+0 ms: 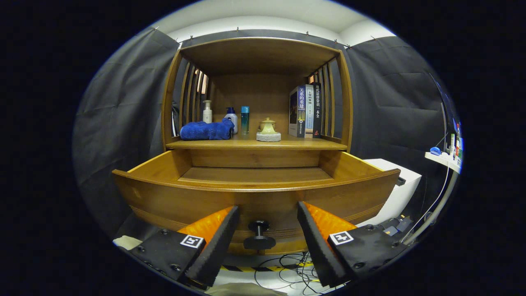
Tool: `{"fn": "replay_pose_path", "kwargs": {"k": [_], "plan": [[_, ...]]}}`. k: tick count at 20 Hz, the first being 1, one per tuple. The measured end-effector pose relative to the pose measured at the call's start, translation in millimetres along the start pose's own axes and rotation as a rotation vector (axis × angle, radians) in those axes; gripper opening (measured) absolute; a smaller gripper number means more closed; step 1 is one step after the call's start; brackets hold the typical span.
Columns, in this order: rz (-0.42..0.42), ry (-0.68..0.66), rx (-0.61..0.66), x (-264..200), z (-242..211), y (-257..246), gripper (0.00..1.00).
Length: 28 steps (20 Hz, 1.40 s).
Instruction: Pull open the drawer, take out the items inside it, and place them on the countertop above the cabinet.
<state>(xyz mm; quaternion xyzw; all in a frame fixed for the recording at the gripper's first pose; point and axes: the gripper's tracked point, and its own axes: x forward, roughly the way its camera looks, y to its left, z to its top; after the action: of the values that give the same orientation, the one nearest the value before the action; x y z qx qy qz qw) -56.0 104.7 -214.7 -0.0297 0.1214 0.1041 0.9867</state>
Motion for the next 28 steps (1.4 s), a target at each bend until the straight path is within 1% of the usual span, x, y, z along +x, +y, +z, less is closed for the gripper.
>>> {"fn": "replay_pose_path", "kwargs": {"k": [3, 5, 9, 11, 20, 26, 27, 28], "plan": [[0.005, 0.018, -0.016, 17.5, 2.8, 4.1, 0.95], [-0.005, 0.018, -0.011, 31.9, 7.3, 4.4, 0.95], [0.014, 0.010, 0.022, 65.5, 20.8, 11.6, 0.95], [0.012, 0.014, 0.009, 82.5, 22.9, 11.1, 0.95], [0.019, 0.011, 0.021, 146.5, 36.9, 11.6, 0.95], [0.018, 0.009, 0.026, 182.6, 45.7, 12.4, 0.95], [0.027, 0.025, 0.026, 186.7, 42.5, 15.8, 0.95], [0.020, -0.002, 0.018, 181.0, 46.7, 15.1, 0.96]]}}
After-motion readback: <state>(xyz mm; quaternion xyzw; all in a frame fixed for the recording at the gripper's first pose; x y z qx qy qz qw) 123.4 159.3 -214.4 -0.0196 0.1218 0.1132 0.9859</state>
